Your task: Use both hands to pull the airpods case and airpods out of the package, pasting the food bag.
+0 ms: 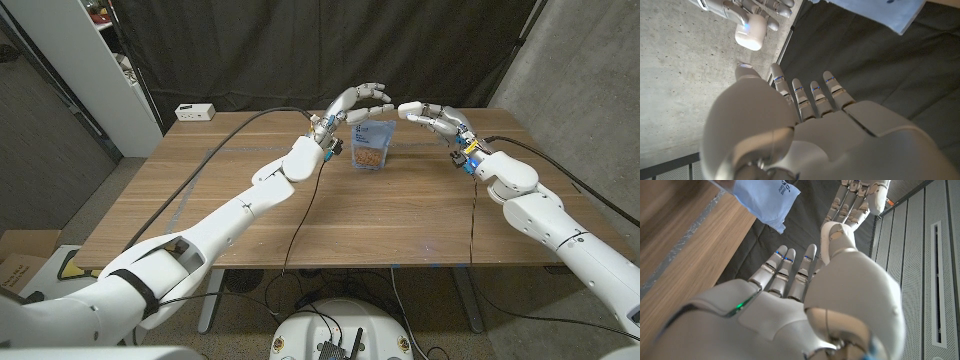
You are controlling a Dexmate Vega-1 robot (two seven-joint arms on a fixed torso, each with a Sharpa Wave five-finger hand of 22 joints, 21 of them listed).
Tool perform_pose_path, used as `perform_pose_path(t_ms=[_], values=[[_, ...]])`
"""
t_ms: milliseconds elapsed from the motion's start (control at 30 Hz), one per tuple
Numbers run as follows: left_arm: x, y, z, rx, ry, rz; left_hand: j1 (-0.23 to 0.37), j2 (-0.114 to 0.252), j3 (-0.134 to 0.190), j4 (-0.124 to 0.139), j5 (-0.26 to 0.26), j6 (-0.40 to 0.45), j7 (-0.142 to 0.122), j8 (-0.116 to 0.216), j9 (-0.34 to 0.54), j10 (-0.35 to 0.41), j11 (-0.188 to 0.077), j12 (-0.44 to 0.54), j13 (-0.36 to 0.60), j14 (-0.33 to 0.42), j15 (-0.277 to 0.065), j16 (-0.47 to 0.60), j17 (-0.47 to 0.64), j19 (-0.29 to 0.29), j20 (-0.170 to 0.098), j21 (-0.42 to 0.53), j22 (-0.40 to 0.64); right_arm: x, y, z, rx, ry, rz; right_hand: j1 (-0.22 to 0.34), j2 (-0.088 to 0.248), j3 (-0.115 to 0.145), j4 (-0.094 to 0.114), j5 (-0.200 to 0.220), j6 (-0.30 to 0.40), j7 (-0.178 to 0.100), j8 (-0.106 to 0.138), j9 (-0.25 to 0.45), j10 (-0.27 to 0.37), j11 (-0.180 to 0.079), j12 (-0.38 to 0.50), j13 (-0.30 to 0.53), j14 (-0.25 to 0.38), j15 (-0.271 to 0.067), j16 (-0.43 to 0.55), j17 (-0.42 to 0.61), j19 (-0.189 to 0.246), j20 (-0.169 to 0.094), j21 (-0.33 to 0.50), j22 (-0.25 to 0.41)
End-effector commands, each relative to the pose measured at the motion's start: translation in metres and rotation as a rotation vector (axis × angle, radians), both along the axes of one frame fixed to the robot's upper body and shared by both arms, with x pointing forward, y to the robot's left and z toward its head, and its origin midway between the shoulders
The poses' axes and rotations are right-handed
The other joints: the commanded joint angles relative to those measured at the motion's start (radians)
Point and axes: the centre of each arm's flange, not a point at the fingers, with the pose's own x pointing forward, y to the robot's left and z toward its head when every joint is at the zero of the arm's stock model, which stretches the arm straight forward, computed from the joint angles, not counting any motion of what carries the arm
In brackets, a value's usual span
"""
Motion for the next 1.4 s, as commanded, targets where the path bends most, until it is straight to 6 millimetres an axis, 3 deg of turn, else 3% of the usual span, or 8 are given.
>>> perform_pose_path(t_ms=[33,133,233,367,633,1167,1300,1400], values=[[-0.009,-0.006,0.002,-0.02,-0.116,0.046,0.015,0.009,0.008,-0.01,0.004,-0.029,-0.015,-0.01,-0.003,-0.026,-0.001,-0.008,0.01,-0.01,-0.041,0.001,0.003,0.003,0.001,-0.001,0.003,-0.004,0.005,-0.007,0.026,0.0,0.021,0.004,-0.019,0.004,-0.01,0.002,0.165,0.019,0.06,-0.004,0.022,-0.003,0.012,0.006,0.019,-0.141,-0.002,-0.008,0.011,0.003,0.006,0.002],[-0.008,-0.009,0.002,-0.001,-0.106,0.036,0.014,0.008,0.008,-0.011,0.003,-0.05,-0.023,-0.015,-0.005,-0.04,0.015,-0.012,0.014,-0.022,-0.04,-0.002,0.004,-0.005,0.004,-0.003,0.003,-0.005,0.007,-0.006,0.024,-0.002,0.03,0.005,-0.025,0.004,-0.012,0.005,0.175,0.021,0.061,-0.007,0.03,-0.002,0.016,0.007,0.027,-0.141,-0.006,-0.013,0.014,0.005,0.006,0.001],[-0.006,-0.01,0.002,0.011,-0.098,0.023,0.012,0.005,0.007,-0.013,0.002,-0.054,-0.03,-0.013,-0.008,-0.055,0.002,-0.017,0.017,-0.033,-0.041,-0.005,0.005,-0.012,0.003,-0.006,0.003,-0.006,0.009,-0.005,0.023,-0.004,0.038,0.005,-0.024,0.005,-0.011,0.008,0.175,0.021,0.06,-0.009,0.028,-0.002,0.015,0.007,0.029,-0.14,-0.008,-0.015,0.014,0.005,0.005,0.001],[-0.006,-0.012,0.002,0.031,-0.091,0.01,0.014,0.005,0.007,-0.015,0.003,-0.062,-0.035,-0.013,-0.01,-0.069,0.005,-0.021,0.02,-0.047,-0.039,-0.009,0.005,-0.017,0.005,-0.008,0.003,-0.006,0.011,-0.004,0.021,0.001,0.049,0.007,-0.042,0.007,-0.016,0.02,0.215,0.022,0.068,-0.02,0.046,0.001,0.023,0.01,0.042,-0.14,-0.018,-0.025,0.018,0.009,0.002,0.0],[-0.006,-0.01,0.003,0.044,-0.085,-0.008,0.009,0.002,0.005,-0.016,0.003,-0.052,-0.043,-0.005,-0.015,-0.076,-0.008,-0.021,0.024,-0.057,-0.044,-0.007,0.006,-0.024,0.002,-0.01,0.003,-0.003,0.012,-0.002,0.005,0.024,0.053,0.004,-0.05,0.007,-0.015,0.03,0.227,0.022,0.066,-0.03,0.055,0.004,0.028,0.012,0.05,-0.134,-0.024,-0.028,0.021,0.012,0.0,0.0],[0.002,-0.006,0.013,0.049,-0.087,-0.002,-0.013,-0.002,-0.002,-0.009,0.0,-0.036,-0.038,0.004,-0.024,-0.073,-0.007,-0.017,0.03,-0.06,-0.046,-0.001,0.009,-0.027,0.004,-0.011,0.003,0.007,0.009,0.011,-0.027,0.066,0.066,-0.016,-0.053,0.011,-0.003,0.05,0.217,0.024,0.046,-0.055,0.045,0.008,0.025,0.016,0.056,-0.123,-0.039,-0.032,0.022,0.016,-0.005,0.0],[0.007,-0.008,0.014,0.06,-0.076,-0.006,0.0,0.002,0.005,-0.018,0.002,-0.021,-0.036,0.009,-0.028,-0.073,-0.02,-0.016,0.033,-0.058,-0.045,0.0,0.007,-0.025,0.007,-0.01,0.003,0.009,0.008,0.013,-0.027,0.069,0.068,-0.019,-0.051,0.013,-0.002,0.053,0.21,0.028,0.04,-0.06,0.036,0.011,0.021,0.016,0.055,-0.122,-0.043,-0.033,0.023,0.017,-0.006,0.0],[0.01,-0.009,0.014,0.063,-0.072,0.001,0.02,0.012,0.015,-0.028,0.006,-0.004,-0.041,0.015,-0.031,-0.077,-0.013,-0.016,0.035,-0.058,-0.041,0.001,0.006,-0.026,0.014,-0.01,0.003,0.01,0.008,0.014,-0.027,0.07,0.07,-0.022,-0.048,0.015,0.001,0.055,0.206,0.029,0.036,-0.063,0.037,0.012,0.021,0.016,0.054,-0.12,-0.045,-0.033,0.023,0.017,-0.007,0.0]])
